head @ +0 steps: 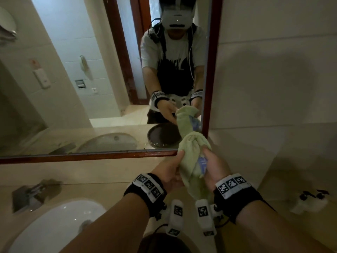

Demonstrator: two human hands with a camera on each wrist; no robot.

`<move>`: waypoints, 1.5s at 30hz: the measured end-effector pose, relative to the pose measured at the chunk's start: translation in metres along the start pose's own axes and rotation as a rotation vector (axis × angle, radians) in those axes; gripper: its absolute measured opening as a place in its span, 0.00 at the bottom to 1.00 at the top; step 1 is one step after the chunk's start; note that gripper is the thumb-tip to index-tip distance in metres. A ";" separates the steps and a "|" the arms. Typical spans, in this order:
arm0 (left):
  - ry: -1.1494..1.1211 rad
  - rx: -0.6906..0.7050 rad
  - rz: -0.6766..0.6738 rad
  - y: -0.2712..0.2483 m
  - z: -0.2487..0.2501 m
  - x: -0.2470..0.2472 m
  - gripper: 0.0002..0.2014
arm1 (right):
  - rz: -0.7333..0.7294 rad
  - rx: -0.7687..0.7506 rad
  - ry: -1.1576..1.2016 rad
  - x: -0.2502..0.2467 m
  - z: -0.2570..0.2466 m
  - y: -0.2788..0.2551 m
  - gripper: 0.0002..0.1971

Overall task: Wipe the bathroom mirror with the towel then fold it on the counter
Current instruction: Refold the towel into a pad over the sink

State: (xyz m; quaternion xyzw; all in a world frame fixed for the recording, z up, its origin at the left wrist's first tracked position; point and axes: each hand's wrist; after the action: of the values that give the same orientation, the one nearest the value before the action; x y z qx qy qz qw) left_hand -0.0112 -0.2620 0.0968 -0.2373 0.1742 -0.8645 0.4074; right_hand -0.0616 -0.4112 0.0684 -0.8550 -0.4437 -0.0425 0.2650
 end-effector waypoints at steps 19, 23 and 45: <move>0.129 -0.050 0.040 0.053 0.020 -0.076 0.26 | 0.022 -0.104 -0.202 0.039 -0.008 0.041 0.18; 0.003 -0.120 -0.156 0.065 0.027 -0.044 0.31 | 0.115 0.017 -0.309 0.037 -0.020 0.036 0.22; 0.157 0.379 0.240 0.099 0.028 -0.173 0.34 | 0.103 -0.079 -0.201 0.134 0.023 0.061 0.14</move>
State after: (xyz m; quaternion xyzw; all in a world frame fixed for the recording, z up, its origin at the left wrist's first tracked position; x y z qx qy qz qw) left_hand 0.1620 -0.1890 0.0246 -0.0662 0.0670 -0.8429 0.5298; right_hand 0.0634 -0.3295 0.0651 -0.8865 -0.4215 0.0394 0.1871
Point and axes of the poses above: each hand's wrist, its own y-axis towards the middle knuckle, its own x-axis out of the palm, z = x × y, and after that the axes turned 2 degrees about x, right-handed
